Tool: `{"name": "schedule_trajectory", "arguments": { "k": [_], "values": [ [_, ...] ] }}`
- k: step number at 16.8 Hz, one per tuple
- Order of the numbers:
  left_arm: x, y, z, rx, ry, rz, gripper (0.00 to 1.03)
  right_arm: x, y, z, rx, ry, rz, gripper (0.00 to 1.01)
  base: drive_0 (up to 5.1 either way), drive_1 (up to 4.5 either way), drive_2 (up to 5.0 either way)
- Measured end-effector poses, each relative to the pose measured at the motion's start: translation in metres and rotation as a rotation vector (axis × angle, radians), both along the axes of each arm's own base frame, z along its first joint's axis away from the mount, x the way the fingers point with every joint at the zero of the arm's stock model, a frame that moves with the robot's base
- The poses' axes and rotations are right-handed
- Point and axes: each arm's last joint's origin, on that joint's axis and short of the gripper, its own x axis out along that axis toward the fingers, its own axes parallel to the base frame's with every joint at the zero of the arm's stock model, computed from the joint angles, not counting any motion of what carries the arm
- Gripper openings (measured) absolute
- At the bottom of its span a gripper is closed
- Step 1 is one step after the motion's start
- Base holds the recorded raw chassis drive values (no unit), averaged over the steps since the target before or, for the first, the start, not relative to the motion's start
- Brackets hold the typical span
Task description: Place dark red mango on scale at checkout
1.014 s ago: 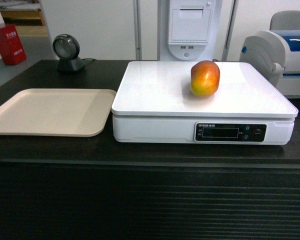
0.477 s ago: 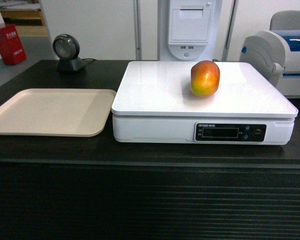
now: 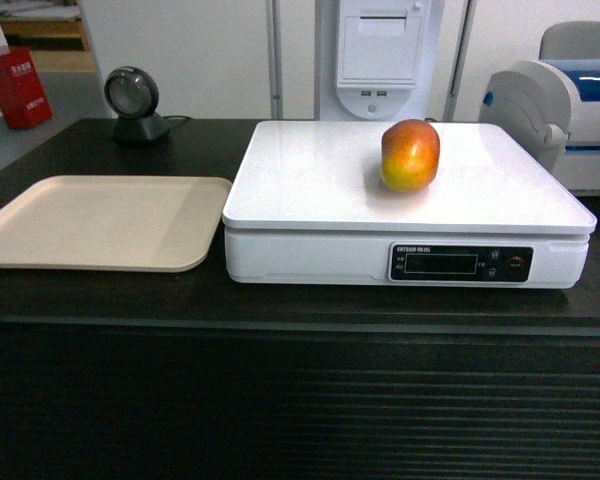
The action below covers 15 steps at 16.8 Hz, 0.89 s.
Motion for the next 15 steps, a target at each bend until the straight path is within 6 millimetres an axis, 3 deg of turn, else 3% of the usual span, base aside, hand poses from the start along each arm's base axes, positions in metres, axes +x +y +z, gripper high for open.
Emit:
{"name": "schedule_trajectory", "arguments": {
  "k": [15],
  "values": [
    [0.0000, 0.0000, -0.0003, 0.003, 0.002, 0.000, 0.98, 0.0000, 0.0000, -0.0003, 0.000, 0.003, 0.000, 0.98, 0.0, 0.00, 0.0]
  ]
}}
